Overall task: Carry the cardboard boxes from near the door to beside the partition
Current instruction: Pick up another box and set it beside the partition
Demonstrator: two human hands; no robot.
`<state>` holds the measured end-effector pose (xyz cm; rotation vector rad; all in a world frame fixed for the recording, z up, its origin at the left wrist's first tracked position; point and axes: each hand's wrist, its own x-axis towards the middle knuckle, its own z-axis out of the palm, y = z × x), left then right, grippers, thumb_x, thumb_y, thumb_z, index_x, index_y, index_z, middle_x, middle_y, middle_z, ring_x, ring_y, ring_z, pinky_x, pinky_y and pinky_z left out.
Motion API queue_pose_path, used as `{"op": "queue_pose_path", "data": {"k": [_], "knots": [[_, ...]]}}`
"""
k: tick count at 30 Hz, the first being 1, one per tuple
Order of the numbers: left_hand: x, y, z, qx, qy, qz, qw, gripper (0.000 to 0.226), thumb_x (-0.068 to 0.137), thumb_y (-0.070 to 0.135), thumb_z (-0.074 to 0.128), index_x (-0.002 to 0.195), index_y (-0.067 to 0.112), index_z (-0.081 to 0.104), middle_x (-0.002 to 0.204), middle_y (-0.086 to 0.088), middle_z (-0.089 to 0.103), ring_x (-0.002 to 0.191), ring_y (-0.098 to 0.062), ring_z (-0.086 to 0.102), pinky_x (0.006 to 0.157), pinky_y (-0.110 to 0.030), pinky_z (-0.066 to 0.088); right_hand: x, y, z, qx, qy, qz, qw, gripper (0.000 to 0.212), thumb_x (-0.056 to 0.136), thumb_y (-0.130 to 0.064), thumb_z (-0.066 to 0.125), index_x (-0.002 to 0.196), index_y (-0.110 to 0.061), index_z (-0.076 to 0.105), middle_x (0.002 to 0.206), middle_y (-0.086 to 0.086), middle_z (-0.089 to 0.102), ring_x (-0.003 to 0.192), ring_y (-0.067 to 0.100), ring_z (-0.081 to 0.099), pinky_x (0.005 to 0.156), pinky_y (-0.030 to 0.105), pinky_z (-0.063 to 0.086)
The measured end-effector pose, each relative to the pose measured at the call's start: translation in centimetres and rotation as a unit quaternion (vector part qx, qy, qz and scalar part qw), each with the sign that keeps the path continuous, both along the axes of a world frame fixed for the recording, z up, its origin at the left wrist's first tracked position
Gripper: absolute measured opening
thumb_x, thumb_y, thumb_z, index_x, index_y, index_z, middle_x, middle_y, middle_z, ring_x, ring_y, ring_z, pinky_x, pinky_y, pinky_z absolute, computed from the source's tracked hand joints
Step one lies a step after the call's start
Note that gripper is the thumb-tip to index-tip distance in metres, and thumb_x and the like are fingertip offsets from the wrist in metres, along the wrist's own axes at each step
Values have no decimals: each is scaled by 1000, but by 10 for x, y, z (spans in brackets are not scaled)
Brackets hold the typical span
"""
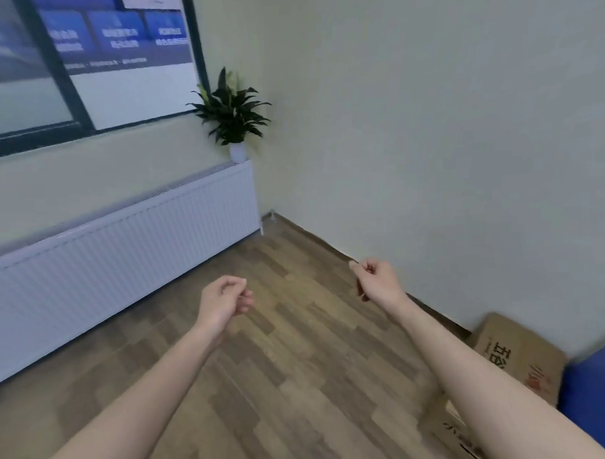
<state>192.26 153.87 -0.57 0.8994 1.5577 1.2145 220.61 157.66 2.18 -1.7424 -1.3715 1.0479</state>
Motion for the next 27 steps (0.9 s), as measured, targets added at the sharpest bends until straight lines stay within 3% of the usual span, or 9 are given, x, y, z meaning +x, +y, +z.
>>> {"op": "queue_pose_path", "data": {"k": [3, 7, 11, 13, 16, 19, 23, 27], "knots": [[-114, -65, 19, 14, 8, 93, 996, 13, 100, 11, 58, 88, 8, 63, 78, -13, 67, 59, -18, 63, 54, -23, 54, -129, -21, 21, 19, 17, 89, 996, 33, 102, -27, 57, 72, -17, 48, 59, 3, 59, 47, 14, 54, 45, 24, 44], [-266, -167, 33, 26, 10, 207, 978, 13, 98, 8, 59, 86, 8, 61, 76, -15, 66, 60, -21, 60, 57, -26, 53, -323, -71, 32, 27, 30, 218, 975, 32, 102, -24, 56, 73, -16, 49, 68, 5, 63, 52, 18, 55, 48, 28, 45], [-419, -286, 33, 36, 11, 302, 953, 12, 98, 9, 59, 87, 11, 62, 79, -12, 67, 59, -19, 61, 58, -25, 50, -525, -162, 32, 19, 43, 330, 943, 20, 102, -25, 56, 85, -15, 51, 69, 2, 64, 52, 17, 55, 48, 25, 44], [-478, -340, 33, 35, 13, 348, 937, 11, 98, 8, 58, 89, 14, 60, 81, -12, 68, 62, -18, 62, 54, -23, 50, -608, -206, 27, 10, 51, 365, 929, 25, 101, -26, 57, 80, -16, 48, 66, 4, 59, 51, 20, 52, 55, 28, 44], [-570, -450, 28, 8, 14, 438, 899, 13, 98, 6, 58, 86, 11, 58, 78, -13, 68, 60, -18, 62, 47, -22, 48, -737, -294, 19, 31, 14, 449, 893, 39, 100, -27, 56, 66, -13, 42, 58, 9, 48, 50, 23, 46, 62, 33, 39], [-635, -564, 21, -23, 18, 520, 854, 19, 98, 8, 59, 79, 10, 58, 70, -8, 66, 57, -16, 59, 50, -23, 46, -843, -372, 11, 15, 12, 511, 859, 34, 97, -21, 55, 67, -10, 43, 59, 13, 44, 51, 22, 45, 63, 34, 36], [-701, -711, 6, -56, -2, 631, 774, 10, 99, 7, 57, 89, 8, 60, 81, -13, 68, 64, -19, 61, 57, -28, 50, -978, -476, -9, -18, 20, 583, 812, 22, 97, -21, 58, 78, -11, 50, 73, 13, 61, 62, 28, 55, 69, 37, 46], [-768, -822, -11, -60, -26, 713, 698, 11, 99, 8, 57, 90, 10, 61, 87, -15, 69, 69, -22, 61, 56, -29, 49, -1097, -578, -22, -49, 39, 648, 759, 11, 100, -28, 58, 93, -20, 55, 90, 9, 70, 71, 29, 66, 62, 36, 53]]}}
